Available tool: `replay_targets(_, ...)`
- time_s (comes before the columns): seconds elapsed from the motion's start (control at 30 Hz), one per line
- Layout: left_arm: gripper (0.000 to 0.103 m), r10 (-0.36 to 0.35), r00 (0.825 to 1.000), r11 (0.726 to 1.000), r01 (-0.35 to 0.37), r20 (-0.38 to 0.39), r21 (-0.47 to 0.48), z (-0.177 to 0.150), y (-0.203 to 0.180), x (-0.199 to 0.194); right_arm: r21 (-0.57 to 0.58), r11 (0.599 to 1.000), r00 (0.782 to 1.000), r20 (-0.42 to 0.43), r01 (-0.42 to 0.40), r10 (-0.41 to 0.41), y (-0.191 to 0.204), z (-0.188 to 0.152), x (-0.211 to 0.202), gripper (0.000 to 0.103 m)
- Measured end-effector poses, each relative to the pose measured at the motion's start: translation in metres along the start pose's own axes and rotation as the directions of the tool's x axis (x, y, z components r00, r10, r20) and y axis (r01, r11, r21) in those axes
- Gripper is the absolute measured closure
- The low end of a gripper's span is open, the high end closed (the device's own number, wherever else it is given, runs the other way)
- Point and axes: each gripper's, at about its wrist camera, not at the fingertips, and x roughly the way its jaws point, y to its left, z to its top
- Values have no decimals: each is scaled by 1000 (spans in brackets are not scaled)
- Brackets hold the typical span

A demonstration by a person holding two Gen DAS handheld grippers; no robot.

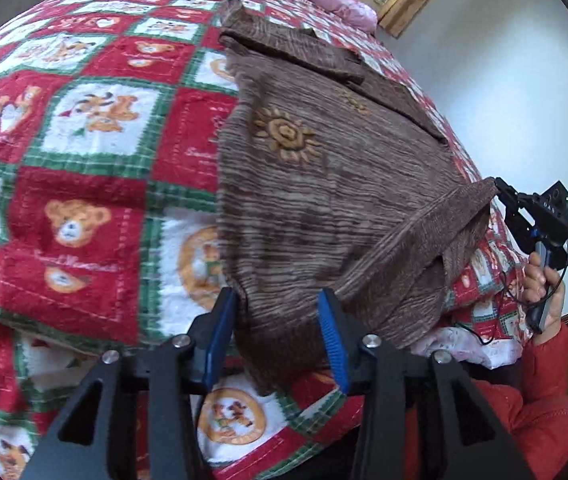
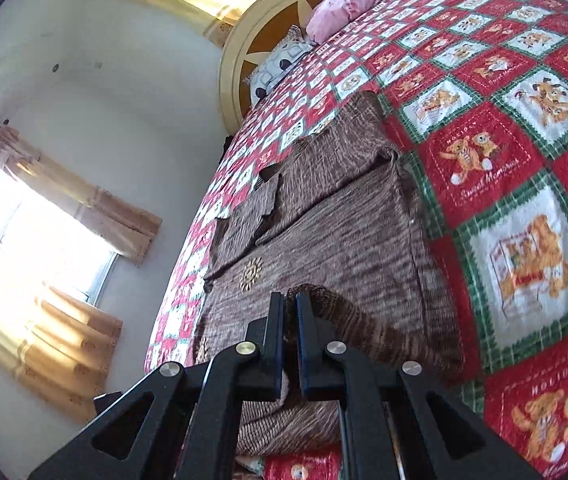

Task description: Fold small clothes

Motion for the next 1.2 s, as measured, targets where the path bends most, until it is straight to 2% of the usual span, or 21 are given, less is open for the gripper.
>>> replay_targets(0.07, 59, 22, 1000, 999, -22, 6, 37, -3, -7, 0, -33, 999, 1000, 6, 12, -12, 5, -4, -6, 98)
replay_targets(0.17, 62, 36, 999, 999, -37, 19, 36, -5, -9, -1, -63, 998, 1000, 8, 10, -10, 12, -5, -9, 98)
replay_targets(0.2, 72, 48, 999, 998, -49, 25, 30, -5, -8, -1, -68, 998, 1000, 10, 9, -9, 13, -5, -9, 98)
replay_targets(0.23, 89, 72, 997, 997, -73, 31, 25, -5, -7, 0, -74, 997, 1000, 9, 7, -6, 14, -6, -9, 98)
replay_targets(0.27, 96, 104, 994, 994, -105, 38, 17, -5, -5, 0, -78, 997, 1000, 8, 6, -5, 15, -7, -9, 98)
replay_targets(0.43, 96, 101, 994, 995, -100, 39, -22, -3, -4, 0, -51, 998, 1000, -9, 25, -26, 7, -12, -1, 98)
replay_targets(0.6, 98, 17, 999, 997, -15, 30, -82, 12, -4, -8, -6, 1000, 1000, -19, -8, 8, 1, -9, 1, 98)
replay_targets(0.73, 98, -17, 998, 996, 23, 62, -85, 44, -14, -16, -4, 1000, 999, -23, -25, 25, 4, 4, 4, 98)
replay_targets(0.83, 98, -31, 997, 993, 38, 69, -111, 81, -13, -12, 20, 999, 999, -18, -27, 27, 2, 26, 14, 98)
replay_targets(0.9, 98, -17, 997, 989, 28, 72, -143, 110, -7, -4, 36, 999, 1000, -14, -13, 14, -3, 40, 24, 98)
replay_targets(1.03, 98, 105, 993, 978, -92, 60, -185, 166, 13, 24, 101, 994, 999, -6, 50, -50, -29, 65, 49, 98)
replay_targets(1.13, 98, 181, 982, 976, -172, 60, -131, 191, 15, 36, 109, 986, 992, -14, 123, -122, -46, 73, 63, 98)
replay_targets(1.2, 98, 193, 974, 981, -191, 115, -30, 191, 7, 27, 86, 987, 990, -3, 138, -138, -44, 72, 62, 97)
